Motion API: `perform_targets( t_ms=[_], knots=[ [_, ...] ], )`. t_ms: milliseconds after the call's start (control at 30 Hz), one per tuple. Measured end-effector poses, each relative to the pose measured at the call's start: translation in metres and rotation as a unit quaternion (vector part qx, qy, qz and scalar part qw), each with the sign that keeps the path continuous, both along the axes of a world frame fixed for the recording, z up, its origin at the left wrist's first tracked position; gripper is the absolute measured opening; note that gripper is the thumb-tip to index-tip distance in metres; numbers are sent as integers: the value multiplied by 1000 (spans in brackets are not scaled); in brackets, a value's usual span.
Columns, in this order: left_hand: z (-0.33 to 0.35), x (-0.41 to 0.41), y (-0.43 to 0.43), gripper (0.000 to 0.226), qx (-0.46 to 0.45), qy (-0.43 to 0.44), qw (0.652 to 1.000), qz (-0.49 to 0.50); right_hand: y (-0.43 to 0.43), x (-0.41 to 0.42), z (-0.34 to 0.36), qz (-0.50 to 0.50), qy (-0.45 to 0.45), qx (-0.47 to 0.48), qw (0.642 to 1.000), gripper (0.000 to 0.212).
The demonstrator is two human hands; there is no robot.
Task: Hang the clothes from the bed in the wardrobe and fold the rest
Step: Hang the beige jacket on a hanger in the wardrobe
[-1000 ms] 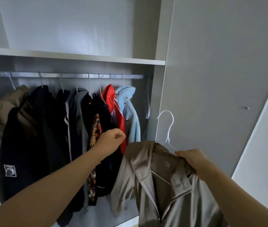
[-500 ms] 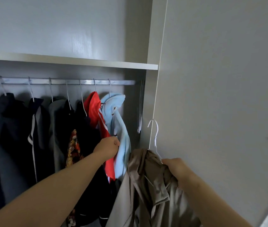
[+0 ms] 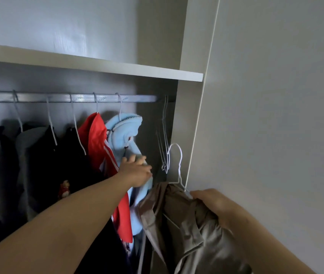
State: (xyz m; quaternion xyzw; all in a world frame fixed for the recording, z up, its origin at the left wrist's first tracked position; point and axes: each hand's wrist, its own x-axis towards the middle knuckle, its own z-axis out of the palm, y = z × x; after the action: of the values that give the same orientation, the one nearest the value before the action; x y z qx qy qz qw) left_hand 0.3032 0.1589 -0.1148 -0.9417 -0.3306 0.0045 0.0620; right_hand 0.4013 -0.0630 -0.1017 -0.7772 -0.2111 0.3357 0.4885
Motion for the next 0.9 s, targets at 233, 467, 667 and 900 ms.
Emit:
perform_targets(
  t_ms=[233, 467, 667, 900],
  knots=[
    [2, -22, 34, 44, -27, -109, 989, 98, 37, 7, -4, 19, -46, -36, 998, 21],
    [13, -52, 77, 45, 50, -98, 983, 145, 74, 5, -8, -27, -76, -32, 996, 18],
    [22, -61, 97, 33, 37, -56, 990, 122, 112, -8, -12, -49, -63, -7, 997, 20],
    [36, -54, 96, 41, -188, -208, 957, 75, 172, -12, 31, -98, -47, 101, 989, 31]
  ],
)
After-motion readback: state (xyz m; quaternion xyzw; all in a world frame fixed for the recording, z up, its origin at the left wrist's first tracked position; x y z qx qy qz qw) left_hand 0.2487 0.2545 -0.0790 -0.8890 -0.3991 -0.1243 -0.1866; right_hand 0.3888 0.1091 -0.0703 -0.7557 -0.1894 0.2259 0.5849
